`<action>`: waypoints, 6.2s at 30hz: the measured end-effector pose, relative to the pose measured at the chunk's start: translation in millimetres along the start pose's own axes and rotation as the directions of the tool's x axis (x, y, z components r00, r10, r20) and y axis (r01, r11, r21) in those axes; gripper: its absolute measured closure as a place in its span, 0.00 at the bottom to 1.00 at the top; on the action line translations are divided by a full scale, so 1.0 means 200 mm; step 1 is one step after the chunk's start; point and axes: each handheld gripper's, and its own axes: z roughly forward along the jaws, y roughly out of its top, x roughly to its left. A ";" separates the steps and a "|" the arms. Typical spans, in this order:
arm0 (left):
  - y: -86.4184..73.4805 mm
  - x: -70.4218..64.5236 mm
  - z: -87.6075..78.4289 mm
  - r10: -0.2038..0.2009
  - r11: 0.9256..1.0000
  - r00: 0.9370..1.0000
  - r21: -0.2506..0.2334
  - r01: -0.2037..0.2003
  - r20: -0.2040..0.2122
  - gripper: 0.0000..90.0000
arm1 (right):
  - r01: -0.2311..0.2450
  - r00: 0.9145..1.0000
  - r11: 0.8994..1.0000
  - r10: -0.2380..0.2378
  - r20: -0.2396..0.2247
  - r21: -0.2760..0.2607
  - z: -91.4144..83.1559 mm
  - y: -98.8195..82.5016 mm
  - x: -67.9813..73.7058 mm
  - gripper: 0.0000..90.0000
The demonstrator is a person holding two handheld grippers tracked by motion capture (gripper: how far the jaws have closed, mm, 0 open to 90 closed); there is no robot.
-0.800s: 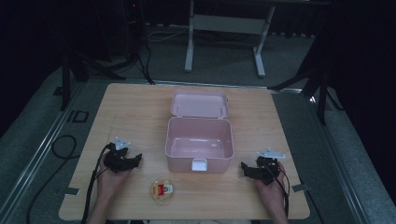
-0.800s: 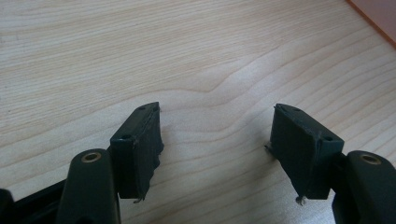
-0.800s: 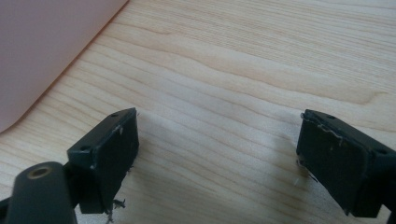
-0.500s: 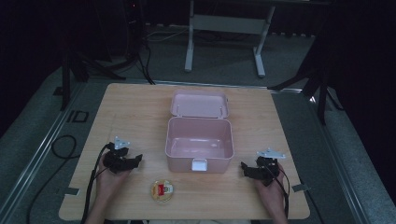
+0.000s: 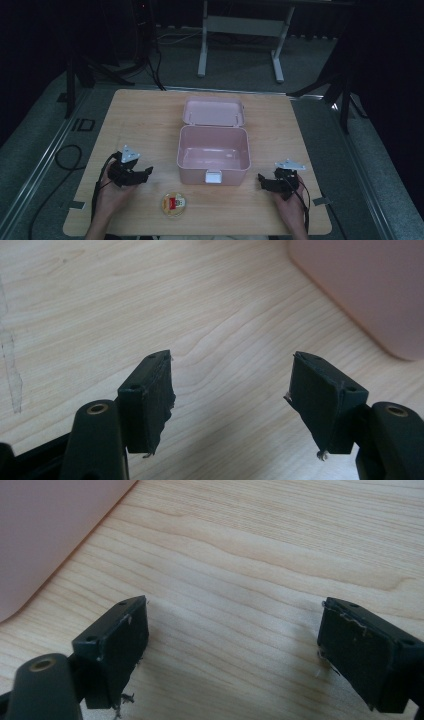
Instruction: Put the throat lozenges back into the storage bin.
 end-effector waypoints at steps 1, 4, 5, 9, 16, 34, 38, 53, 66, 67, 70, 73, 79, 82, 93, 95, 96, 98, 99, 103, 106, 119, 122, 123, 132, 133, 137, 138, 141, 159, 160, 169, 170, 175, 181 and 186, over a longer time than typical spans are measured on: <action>0.00 0.00 -0.01 -0.003 1.000 1.000 -0.001 0.003 0.008 0.38 | 0.000 1.000 1.000 0.000 0.000 0.000 0.00 0.00 0.00 0.14; 0.01 0.00 -0.02 0.001 1.000 0.999 0.005 -0.001 0.035 0.38 | 0.000 1.000 1.000 0.000 0.000 0.000 0.00 0.00 0.00 0.14; 0.01 -0.01 -0.02 0.002 1.000 0.999 0.011 -0.002 0.054 0.38 | 0.001 1.000 1.000 -0.001 0.000 0.000 0.00 0.00 0.00 0.14; 0.01 -0.03 -0.04 0.027 0.999 0.997 0.027 -0.029 0.072 0.37 | 0.000 1.000 1.000 0.000 0.000 0.000 0.00 0.00 0.00 0.14; 0.03 -0.06 -0.07 0.071 0.996 0.993 0.047 -0.076 0.091 0.36 | 0.001 1.000 1.000 -0.001 0.000 0.000 0.00 0.00 0.00 0.14; 0.08 -0.13 -0.15 0.152 0.982 0.981 0.092 -0.164 0.123 0.33 | 0.002 1.000 1.000 -0.002 -0.001 0.000 0.00 0.00 0.00 0.14; 0.09 -0.14 -0.16 0.172 0.977 0.976 0.107 -0.187 0.131 0.33 | 0.003 1.000 1.000 -0.003 -0.002 0.000 0.00 0.00 0.00 0.14; 0.12 -0.20 -0.17 0.253 0.950 0.952 0.142 -0.278 0.170 0.28 | 0.008 1.000 1.000 -0.008 -0.006 0.000 0.00 0.00 0.00 0.14; 0.15 -0.25 -0.19 0.319 0.923 0.920 0.146 -0.355 0.226 0.27 | 0.008 1.000 1.000 -0.008 -0.007 0.001 0.00 0.00 0.00 0.14; 0.15 -0.26 -0.19 0.324 0.921 0.918 0.145 -0.361 0.230 0.27 | 0.009 1.000 1.000 -0.009 -0.007 0.000 0.00 0.00 0.00 0.14; 0.16 -0.27 -0.20 0.343 0.912 0.907 0.146 -0.384 0.243 0.27 | 0.009 1.000 1.000 -0.009 -0.007 0.001 0.00 0.00 0.00 0.14; 0.17 -0.29 -0.19 0.357 0.903 0.897 0.148 -0.402 0.260 0.26 | 0.009 1.000 1.000 -0.009 -0.007 0.000 0.00 0.00 0.00 0.14; 0.18 -0.32 -0.19 0.379 0.888 0.883 0.158 -0.431 0.278 0.26 | 0.008 1.000 1.000 -0.008 -0.007 0.000 0.00 0.00 0.00 0.14; 0.19 -0.34 -0.18 0.389 0.884 0.876 0.151 -0.441 0.284 0.25 | 0.008 1.000 1.000 -0.008 -0.007 -0.001 0.00 0.00 0.00 0.14; 0.21 -0.39 -0.16 0.427 0.851 0.841 0.168 -0.498 0.334 0.25 | 0.008 1.000 1.000 -0.008 -0.007 0.000 0.00 0.00 0.00 0.14; 0.21 -0.40 -0.16 0.434 0.844 0.835 0.170 -0.508 0.339 0.25 | 0.008 1.000 1.000 -0.008 -0.007 0.000 0.00 0.00 0.00 0.14; 0.21 -0.41 -0.16 0.436 0.842 0.832 0.171 -0.512 0.343 0.25 | 0.008 1.000 1.000 -0.008 -0.007 0.000 0.00 0.00 0.00 0.14; 0.21 -0.42 -0.15 0.439 0.839 0.827 0.171 -0.517 0.350 0.25 | 0.009 1.000 1.000 -0.009 -0.007 0.000 0.00 0.00 0.00 0.14; 0.21 -0.42 -0.15 0.446 0.833 0.822 0.173 -0.526 0.354 0.25 | 0.009 1.000 1.000 -0.009 -0.007 -0.001 0.00 0.00 0.00 0.14; 0.21 -0.43 -0.14 0.455 0.822 0.813 0.180 -0.540 0.363 0.25 | 0.009 1.000 1.000 -0.009 -0.007 -0.001 0.00 0.00 0.00 0.14; 0.21 -0.45 -0.14 0.466 0.811 0.803 0.184 -0.556 0.372 0.25 | 0.008 1.000 1.000 -0.008 -0.007 0.000 0.00 0.00 0.00 0.14; 0.21 -0.52 -0.10 0.504 0.749 0.750 0.216 -0.627 0.429 0.25 | 0.009 1.000 1.000 -0.009 -0.007 0.000 0.00 0.00 0.00 0.14; 0.21 -0.53 -0.09 0.511 0.733 0.739 0.228 -0.641 0.438 0.25 | 0.009 1.000 1.000 -0.009 -0.007 0.000 0.00 0.00 0.00 0.14; 0.21 -0.53 -0.08 0.510 0.730 0.740 0.235 -0.642 0.438 0.23 | 0.008 1.000 1.000 -0.008 -0.007 0.000 0.00 0.00 0.00 0.14; 0.20 -0.56 -0.03 0.507 0.696 0.719 0.266 -0.667 0.475 0.21 | 0.008 1.000 1.000 -0.008 -0.007 0.000 0.00 0.00 0.00 0.14; 0.20 -0.57 -0.03 0.509 0.690 0.715 0.270 -0.672 0.479 0.21 | 0.008 1.000 1.000 -0.008 -0.007 -0.001 0.00 0.00 0.00 0.14; 0.19 -0.59 -0.01 0.512 0.670 0.700 0.279 -0.688 0.498 0.21 | 0.008 1.000 1.000 -0.008 -0.007 0.000 0.00 0.00 0.00 0.14; 0.19 -0.59 0.00 0.515 0.664 0.696 0.281 -0.693 0.500 0.21 | 0.008 1.000 1.000 -0.008 -0.007 0.000 0.00 0.00 0.00 0.14; 0.19 -0.61 0.01 0.520 0.652 0.691 0.289 -0.701 0.502 0.20 | 0.009 1.000 1.000 -0.009 -0.007 -0.001 0.00 0.00 0.00 0.14; 0.18 -0.67 0.08 0.576 0.567 0.654 0.336 -0.752 0.491 0.17 | 0.008 1.000 1.000 -0.008 -0.007 0.000 0.00 0.00 0.00 0.14; 0.18 -0.67 0.08 0.577 0.566 0.654 0.337 -0.752 0.489 0.17 | 0.008 1.000 1.000 -0.008 -0.007 -0.001 0.00 0.00 0.00 0.14; 0.16 -0.68 0.11 0.583 0.536 0.642 0.358 -0.764 0.497 0.17 | 0.008 1.000 1.000 -0.008 -0.007 0.000 0.00 0.00 0.00 0.14; 0.16 -0.68 0.12 0.584 0.534 0.642 0.360 -0.765 0.497 0.17 | 0.009 1.000 1.000 -0.009 -0.007 0.000 0.00 0.00 0.00 0.14; 0.14 -0.68 0.14 0.579 0.523 0.643 0.377 -0.764 0.502 0.17 | 0.008 1.000 1.000 -0.008 -0.007 0.000 0.00 0.00 0.00 0.14; 0.13 -0.69 0.16 0.578 0.507 0.642 0.395 -0.766 0.504 0.17 | 0.008 1.000 1.000 -0.008 -0.007 0.000 0.00 0.00 0.00 0.14; 0.13 -0.69 0.17 0.583 0.498 0.643 0.406 -0.766 0.497 0.20 | 0.009 1.000 1.000 -0.009 -0.007 -0.001 0.00 0.00 0.00 0.14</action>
